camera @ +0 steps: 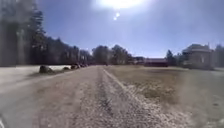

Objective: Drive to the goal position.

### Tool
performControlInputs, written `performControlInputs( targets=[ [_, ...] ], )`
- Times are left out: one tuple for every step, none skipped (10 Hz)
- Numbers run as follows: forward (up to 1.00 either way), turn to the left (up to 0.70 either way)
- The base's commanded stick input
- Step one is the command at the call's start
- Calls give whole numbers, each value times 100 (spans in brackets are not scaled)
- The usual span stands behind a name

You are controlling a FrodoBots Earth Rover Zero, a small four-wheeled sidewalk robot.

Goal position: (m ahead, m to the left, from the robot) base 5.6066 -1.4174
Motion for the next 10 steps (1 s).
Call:
performControlInputs(
  targets=[
    [70,3],
    [70,3],
    [70,4],
    [70,10],
    [70,24],
    [70,33],
    [70,26],
    [70,18],
    [70,11],
    [70,3]
  ],
)
